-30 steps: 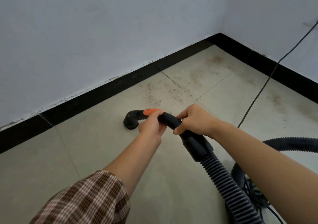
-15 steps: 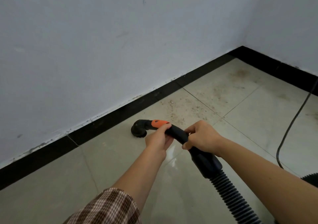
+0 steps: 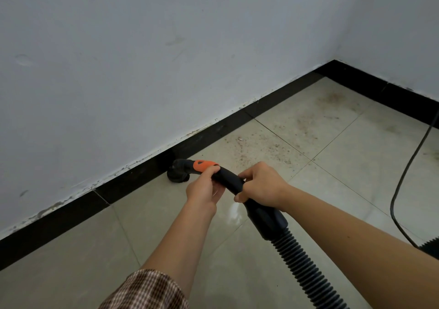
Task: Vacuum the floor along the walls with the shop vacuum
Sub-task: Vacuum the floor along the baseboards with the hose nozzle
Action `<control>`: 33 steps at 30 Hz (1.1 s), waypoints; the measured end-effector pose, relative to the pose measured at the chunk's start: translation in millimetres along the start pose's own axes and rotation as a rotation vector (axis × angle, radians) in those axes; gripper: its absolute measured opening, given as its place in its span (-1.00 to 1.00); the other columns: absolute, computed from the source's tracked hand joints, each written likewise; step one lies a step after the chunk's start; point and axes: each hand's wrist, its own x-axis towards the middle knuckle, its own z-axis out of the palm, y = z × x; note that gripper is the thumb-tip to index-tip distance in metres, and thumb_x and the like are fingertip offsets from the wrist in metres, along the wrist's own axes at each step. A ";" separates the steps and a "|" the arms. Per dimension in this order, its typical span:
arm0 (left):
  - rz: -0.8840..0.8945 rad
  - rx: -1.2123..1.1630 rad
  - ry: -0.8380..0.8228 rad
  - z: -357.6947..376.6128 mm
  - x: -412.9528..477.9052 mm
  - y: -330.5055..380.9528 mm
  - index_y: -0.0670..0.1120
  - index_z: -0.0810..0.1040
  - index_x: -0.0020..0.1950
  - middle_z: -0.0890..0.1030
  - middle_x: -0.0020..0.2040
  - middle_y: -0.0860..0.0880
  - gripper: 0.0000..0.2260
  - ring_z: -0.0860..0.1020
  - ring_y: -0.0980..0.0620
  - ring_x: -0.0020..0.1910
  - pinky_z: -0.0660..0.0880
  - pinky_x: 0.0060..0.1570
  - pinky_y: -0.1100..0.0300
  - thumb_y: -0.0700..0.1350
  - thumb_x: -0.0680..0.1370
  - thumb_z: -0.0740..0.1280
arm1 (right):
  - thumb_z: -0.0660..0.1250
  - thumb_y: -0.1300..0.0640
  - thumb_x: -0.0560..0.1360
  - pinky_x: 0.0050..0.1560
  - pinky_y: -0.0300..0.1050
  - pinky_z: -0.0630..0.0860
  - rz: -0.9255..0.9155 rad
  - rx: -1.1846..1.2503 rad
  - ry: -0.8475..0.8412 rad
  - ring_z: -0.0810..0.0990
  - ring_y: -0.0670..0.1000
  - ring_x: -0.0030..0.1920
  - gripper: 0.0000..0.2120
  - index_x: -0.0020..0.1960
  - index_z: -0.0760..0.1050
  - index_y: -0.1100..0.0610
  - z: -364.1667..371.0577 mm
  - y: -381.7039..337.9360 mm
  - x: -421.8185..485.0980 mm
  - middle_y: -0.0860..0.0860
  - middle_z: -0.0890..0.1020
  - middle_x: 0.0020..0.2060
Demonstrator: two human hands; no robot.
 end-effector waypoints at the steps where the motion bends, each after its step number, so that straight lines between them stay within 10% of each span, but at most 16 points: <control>1: 0.004 0.001 -0.001 0.0 0.6 0.2 -0.26 0.53 0.21 0.64 -0.06 -0.18 -0.69 0.64 -0.09 0.02 0.60 0.04 0.06 -0.24 0.49 0.43 | 0.51 0.21 0.37 -0.16 -0.16 0.57 0.006 0.004 -0.001 0.63 0.00 -0.18 -0.65 0.16 0.66 0.12 -0.5 -0.7 0.5 0.08 0.69 -0.14; 12: 0.036 0.044 -0.005 20.4 8.3 -6.2 -0.22 0.58 -0.02 0.67 -0.09 -0.16 -0.85 0.65 0.02 -0.12 0.56 -0.42 0.30 -0.22 0.46 0.47 | 0.50 0.23 0.36 0.05 0.07 0.64 0.052 0.056 0.079 0.67 0.12 -0.11 -0.71 0.08 0.68 0.12 -9.7 8.9 5.3 0.14 0.70 -0.13; 33: 0.015 0.075 -0.142 58.9 -4.3 -46.1 -0.17 0.64 -0.10 0.71 -0.18 -0.08 -0.94 0.68 0.13 -0.26 0.57 -0.32 0.34 -0.18 0.49 0.46 | 0.51 0.23 0.33 -0.22 -0.11 0.67 0.095 0.176 0.180 0.70 0.06 -0.29 -0.75 -0.03 0.71 0.03 -35.2 60.0 -9.1 0.07 0.71 -0.28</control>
